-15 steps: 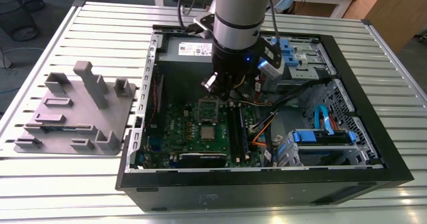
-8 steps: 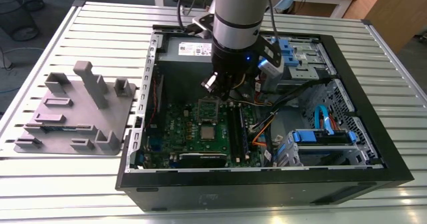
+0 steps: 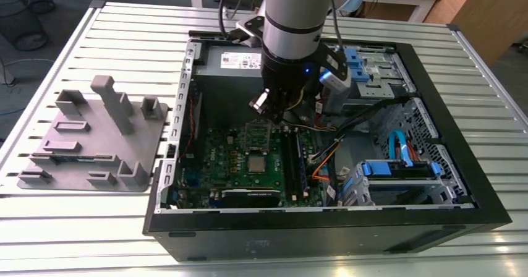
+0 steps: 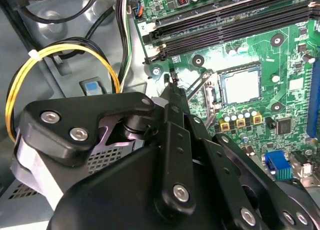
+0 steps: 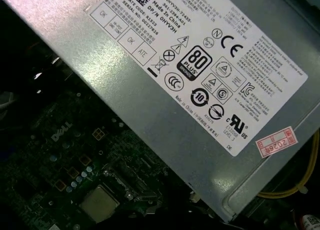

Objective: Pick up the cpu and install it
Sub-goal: 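Close the cpu cover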

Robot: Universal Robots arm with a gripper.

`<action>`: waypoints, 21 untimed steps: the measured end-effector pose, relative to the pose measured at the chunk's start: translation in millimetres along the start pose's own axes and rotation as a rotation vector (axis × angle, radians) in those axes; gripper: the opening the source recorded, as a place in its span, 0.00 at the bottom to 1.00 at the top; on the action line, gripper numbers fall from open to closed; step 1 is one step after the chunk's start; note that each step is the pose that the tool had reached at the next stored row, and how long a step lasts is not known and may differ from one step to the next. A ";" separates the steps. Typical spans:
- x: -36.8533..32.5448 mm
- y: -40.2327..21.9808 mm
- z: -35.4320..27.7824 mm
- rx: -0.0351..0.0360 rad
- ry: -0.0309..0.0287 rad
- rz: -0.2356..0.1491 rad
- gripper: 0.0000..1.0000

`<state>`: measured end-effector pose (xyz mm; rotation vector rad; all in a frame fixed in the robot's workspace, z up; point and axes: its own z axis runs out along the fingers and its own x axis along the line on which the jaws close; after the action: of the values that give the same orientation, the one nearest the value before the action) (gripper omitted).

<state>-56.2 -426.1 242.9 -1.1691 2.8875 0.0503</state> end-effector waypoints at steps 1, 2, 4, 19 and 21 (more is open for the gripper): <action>0.0 0.0 -0.6 0.0000 0.0002 -0.003 0.11; 0.0 0.0 -0.7 -0.0001 0.0001 -0.006 0.11; 0.1 0.1 -1.0 0.0009 0.0016 -0.013 0.11; 1.8 0.1 -4.6 0.0056 0.0094 -0.074 0.11; 2.6 -0.2 -4.7 0.0061 0.0104 -0.082 0.11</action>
<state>-58.0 -428.2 247.5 -1.2897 2.8425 0.0338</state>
